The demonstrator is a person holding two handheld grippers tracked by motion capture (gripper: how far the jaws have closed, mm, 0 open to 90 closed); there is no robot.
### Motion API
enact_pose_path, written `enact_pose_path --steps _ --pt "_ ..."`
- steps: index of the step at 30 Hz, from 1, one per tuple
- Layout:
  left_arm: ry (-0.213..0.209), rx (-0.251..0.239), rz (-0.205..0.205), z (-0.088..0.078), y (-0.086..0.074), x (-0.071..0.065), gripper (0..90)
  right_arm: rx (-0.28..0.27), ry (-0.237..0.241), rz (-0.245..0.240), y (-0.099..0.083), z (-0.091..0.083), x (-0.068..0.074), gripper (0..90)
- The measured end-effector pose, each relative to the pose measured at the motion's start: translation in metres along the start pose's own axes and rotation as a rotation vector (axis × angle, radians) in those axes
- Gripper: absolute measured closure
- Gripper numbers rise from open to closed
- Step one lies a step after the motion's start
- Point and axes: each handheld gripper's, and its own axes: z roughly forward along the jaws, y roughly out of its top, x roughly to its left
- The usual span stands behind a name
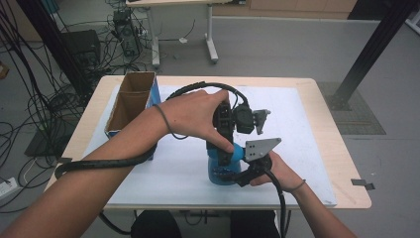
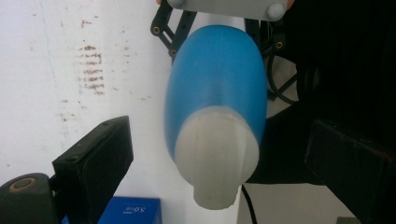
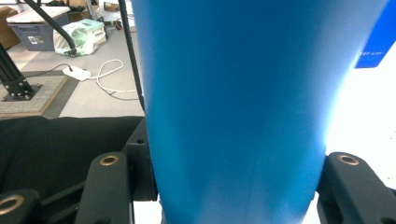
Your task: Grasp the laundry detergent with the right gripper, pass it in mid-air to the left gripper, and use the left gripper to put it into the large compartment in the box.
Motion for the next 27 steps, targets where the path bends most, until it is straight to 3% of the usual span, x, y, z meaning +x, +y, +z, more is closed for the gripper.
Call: enact_pose_path --steps 27 --pt "0.002 -0.019 -0.017 -0.0006 -0.0058 0.0064 8.2 -0.007 -0.015 0.012 -0.0044 -0.003 -0.0002 42.3"
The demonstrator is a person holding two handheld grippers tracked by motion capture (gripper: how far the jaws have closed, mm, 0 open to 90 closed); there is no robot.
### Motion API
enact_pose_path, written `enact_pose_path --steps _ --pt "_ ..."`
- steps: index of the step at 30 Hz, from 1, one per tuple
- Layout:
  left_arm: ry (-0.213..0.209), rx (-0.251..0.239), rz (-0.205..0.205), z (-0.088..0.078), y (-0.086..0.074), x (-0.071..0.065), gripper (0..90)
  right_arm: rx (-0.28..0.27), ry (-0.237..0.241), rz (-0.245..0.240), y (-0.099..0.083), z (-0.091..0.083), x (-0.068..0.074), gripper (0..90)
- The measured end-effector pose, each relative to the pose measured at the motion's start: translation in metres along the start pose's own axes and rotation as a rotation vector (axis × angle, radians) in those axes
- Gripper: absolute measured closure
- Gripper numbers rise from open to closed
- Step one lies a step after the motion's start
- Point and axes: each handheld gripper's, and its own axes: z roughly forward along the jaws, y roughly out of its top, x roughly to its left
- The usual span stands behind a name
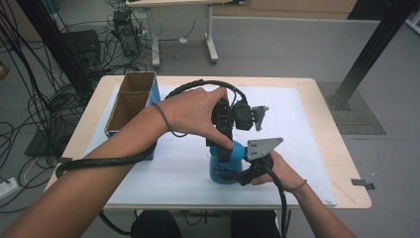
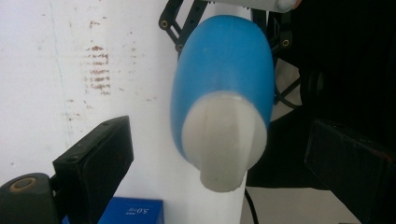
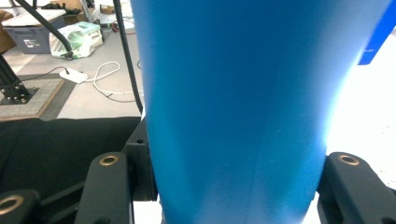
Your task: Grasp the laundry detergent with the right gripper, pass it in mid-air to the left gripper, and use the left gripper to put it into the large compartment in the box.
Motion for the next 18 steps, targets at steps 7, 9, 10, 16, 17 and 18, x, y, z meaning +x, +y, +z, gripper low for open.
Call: enact_pose_path --steps 7,9,10,16,17,18 --pt "0.009 -0.006 -0.002 0.0009 -0.0012 -0.0003 8.5 -0.003 -0.001 0.001 -0.0003 -0.0007 -0.0002 42.3" --pt "0.007 -0.004 -0.002 0.0006 -0.0008 0.0003 8.5 -0.003 -0.002 0.003 -0.0003 -0.0008 0.0 42.2" --pt "0.005 -0.002 -0.001 0.0001 -0.0004 0.0007 8.5 -0.003 -0.004 0.002 -0.0003 -0.0008 0.0003 42.2" --pt "0.0 -0.003 -0.008 -0.0008 -0.0013 0.0012 8.4 0.0 -0.004 0.004 -0.0001 -0.0011 0.0011 42.2" --pt "0.0 -0.002 -0.009 -0.0009 -0.0015 0.0012 8.5 0.0 -0.005 0.003 -0.0001 -0.0012 0.0013 42.2" --pt "0.0 -0.003 -0.013 -0.0011 -0.0018 0.0011 8.5 -0.001 -0.005 0.004 -0.0002 -0.0013 0.0014 42.2"
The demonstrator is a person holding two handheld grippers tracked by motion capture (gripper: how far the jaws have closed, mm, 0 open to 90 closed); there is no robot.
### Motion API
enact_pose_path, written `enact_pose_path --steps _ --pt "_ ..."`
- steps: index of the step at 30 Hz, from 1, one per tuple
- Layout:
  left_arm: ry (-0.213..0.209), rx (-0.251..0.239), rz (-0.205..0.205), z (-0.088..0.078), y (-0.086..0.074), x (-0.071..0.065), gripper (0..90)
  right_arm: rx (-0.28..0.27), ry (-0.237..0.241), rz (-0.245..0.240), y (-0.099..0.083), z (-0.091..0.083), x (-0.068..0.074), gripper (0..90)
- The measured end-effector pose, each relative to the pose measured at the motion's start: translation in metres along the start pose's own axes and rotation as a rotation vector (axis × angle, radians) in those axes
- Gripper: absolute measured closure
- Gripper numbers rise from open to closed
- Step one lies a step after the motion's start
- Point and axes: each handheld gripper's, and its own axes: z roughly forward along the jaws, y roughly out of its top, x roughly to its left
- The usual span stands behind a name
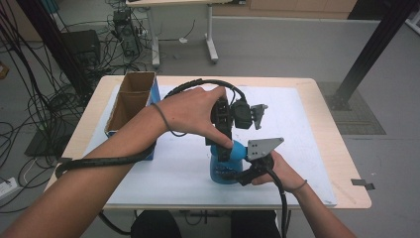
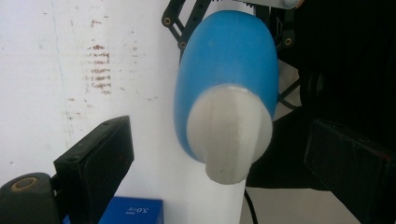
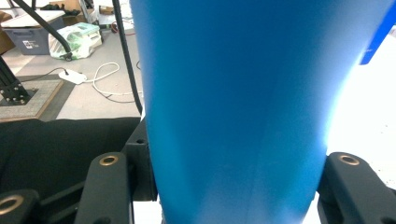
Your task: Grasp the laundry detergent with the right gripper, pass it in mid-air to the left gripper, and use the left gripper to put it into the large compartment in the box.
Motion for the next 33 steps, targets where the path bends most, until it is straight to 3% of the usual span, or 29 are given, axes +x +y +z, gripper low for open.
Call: enact_pose_path --steps 33 --pt "0.01 -0.001 -0.01 0.0004 0.0022 -0.0013 7.9 0.002 0.001 -0.005 0.0012 -0.0018 0.0007 42.3"
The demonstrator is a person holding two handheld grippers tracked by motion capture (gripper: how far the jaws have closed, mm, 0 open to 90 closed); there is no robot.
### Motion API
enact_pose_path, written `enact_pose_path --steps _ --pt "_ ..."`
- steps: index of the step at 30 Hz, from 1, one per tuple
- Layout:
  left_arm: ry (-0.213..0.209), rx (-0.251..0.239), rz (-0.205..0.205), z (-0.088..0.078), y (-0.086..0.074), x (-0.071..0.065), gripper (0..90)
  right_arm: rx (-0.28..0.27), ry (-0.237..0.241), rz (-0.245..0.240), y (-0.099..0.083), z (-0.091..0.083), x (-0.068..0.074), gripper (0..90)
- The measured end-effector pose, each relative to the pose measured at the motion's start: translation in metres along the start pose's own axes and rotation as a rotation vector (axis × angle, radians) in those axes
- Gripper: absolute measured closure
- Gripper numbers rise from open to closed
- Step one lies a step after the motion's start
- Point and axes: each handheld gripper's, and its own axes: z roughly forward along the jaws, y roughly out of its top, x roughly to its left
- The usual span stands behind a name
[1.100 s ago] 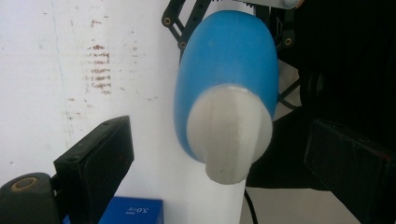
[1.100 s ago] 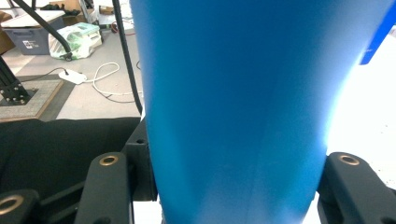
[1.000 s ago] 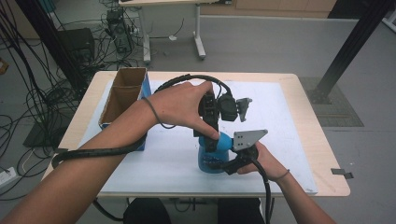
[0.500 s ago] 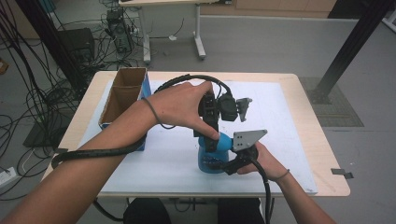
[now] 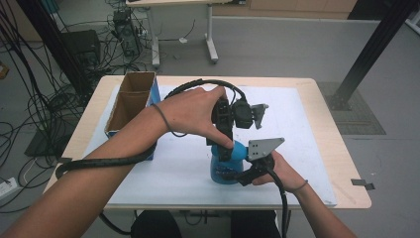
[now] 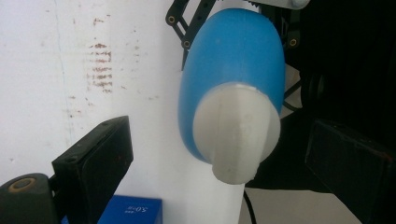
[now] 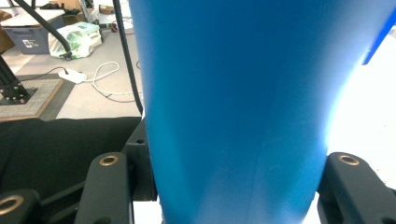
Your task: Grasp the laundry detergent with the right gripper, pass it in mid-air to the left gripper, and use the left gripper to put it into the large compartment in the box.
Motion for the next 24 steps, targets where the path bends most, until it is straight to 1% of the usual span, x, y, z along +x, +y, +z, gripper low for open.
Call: enact_pose_path --steps 1,2,9,10,14,17,18,24 --pt "-0.003 0.002 0.0 0.0 0.0006 0.0003 7.9 0.001 0.001 0.0 0.0001 -0.0002 -0.0001 42.3" --pt "0.006 -0.002 0.001 0.0002 0.0003 -0.0013 7.8 0.002 -0.001 0.0 0.0004 -0.0005 0.0003 42.2" --pt "0.012 0.005 0.005 0.0008 0.0022 -0.0029 7.4 -0.001 0.002 -0.001 0.0005 -0.0013 0.0008 42.3" --pt "0.019 -0.001 0.007 0.0011 0.0013 -0.004 7.4 -0.001 0.001 -0.001 0.0006 -0.0014 0.0011 42.3" --pt "0.012 0.008 0.007 0.0023 0.0027 -0.0043 6.8 -0.003 0.0 -0.001 0.0008 -0.0019 0.0015 42.2" --pt "0.023 0.008 0.009 0.0044 0.0028 -0.0068 5.7 -0.002 0.0 -0.004 0.0015 -0.0019 0.0016 42.2" --pt "0.018 0.007 0.008 0.0044 0.0031 -0.0062 6.3 -0.002 0.0 -0.004 0.0019 -0.0018 0.002 42.2" --pt "0.02 0.009 0.018 0.006 0.0043 -0.0078 5.7 0.0 0.002 -0.008 0.0037 -0.0009 0.0021 42.2"
